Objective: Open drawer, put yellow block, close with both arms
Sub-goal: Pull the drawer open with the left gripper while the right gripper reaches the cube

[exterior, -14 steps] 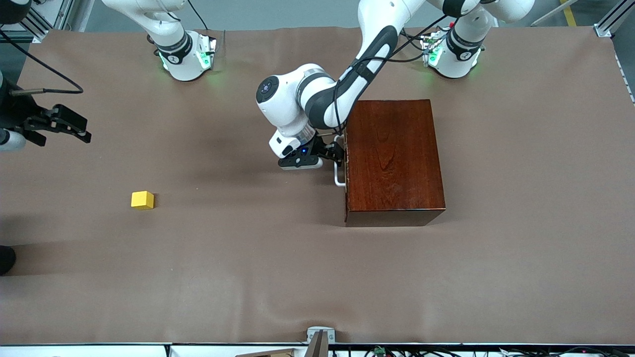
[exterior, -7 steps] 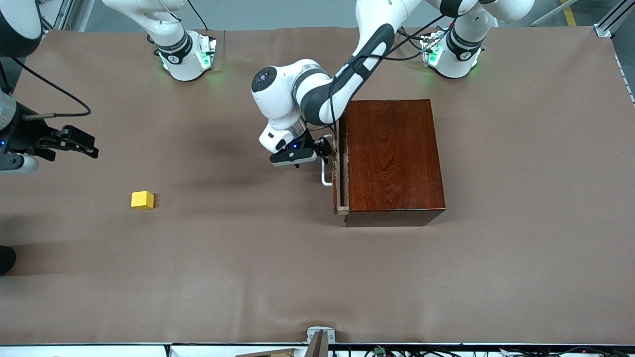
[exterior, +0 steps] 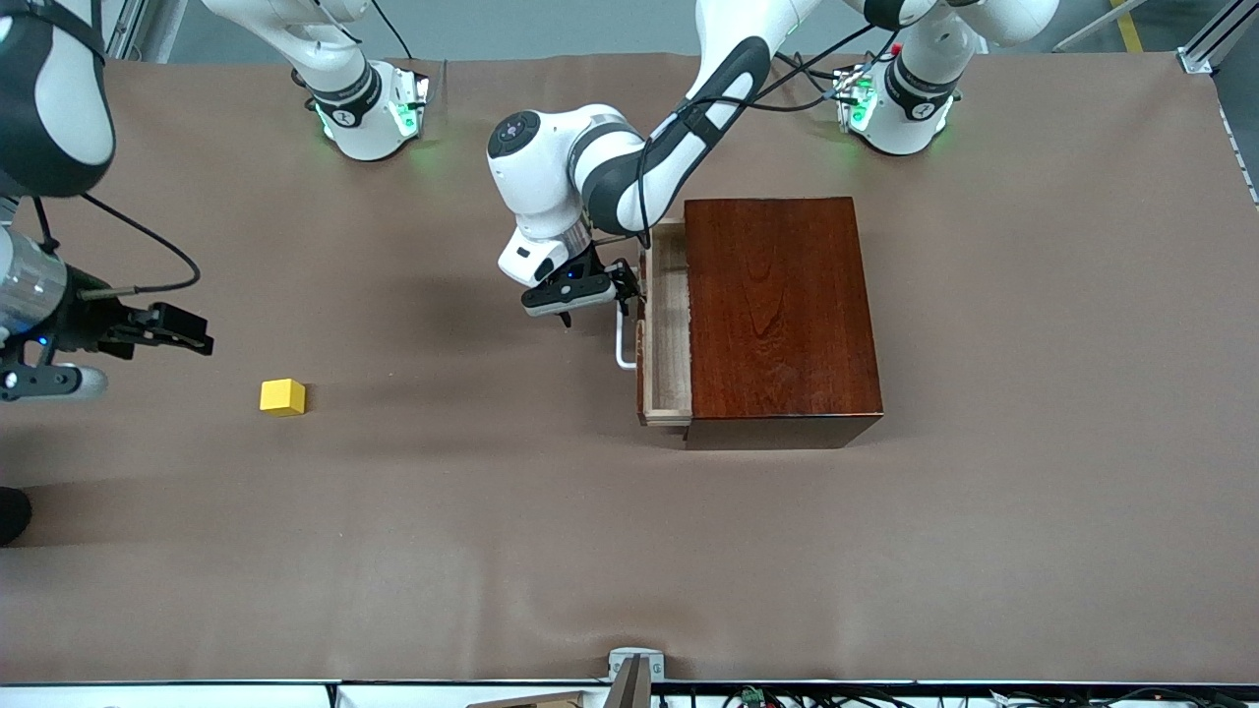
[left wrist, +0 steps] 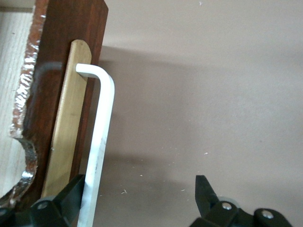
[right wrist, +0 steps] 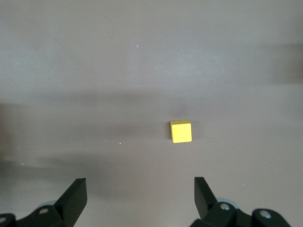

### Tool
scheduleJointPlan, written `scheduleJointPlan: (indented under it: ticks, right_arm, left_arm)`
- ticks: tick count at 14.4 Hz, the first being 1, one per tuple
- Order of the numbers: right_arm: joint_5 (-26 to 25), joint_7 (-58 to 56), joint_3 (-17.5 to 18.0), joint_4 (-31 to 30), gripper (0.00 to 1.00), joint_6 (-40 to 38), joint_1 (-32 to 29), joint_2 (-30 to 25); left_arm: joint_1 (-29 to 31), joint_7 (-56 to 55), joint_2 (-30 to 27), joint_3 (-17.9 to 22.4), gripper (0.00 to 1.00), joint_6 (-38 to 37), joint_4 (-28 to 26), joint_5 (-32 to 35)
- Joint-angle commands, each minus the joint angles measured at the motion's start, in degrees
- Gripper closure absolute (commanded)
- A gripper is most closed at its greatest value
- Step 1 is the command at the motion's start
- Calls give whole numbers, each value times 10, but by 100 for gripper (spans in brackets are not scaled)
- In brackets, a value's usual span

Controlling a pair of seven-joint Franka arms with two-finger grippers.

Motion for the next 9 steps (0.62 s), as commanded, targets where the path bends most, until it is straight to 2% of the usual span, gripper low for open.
scheduleJointPlan:
  ticks: [1, 9]
  right_arm:
    - [3, -4, 6, 5, 0, 4, -8, 28]
    - [1, -3, 5, 4, 0, 62, -25, 90]
  left_arm:
    - [-12, -48, 22, -6, 0, 34, 34, -7]
    - [-12, -81, 23, -4, 0, 71, 43, -7]
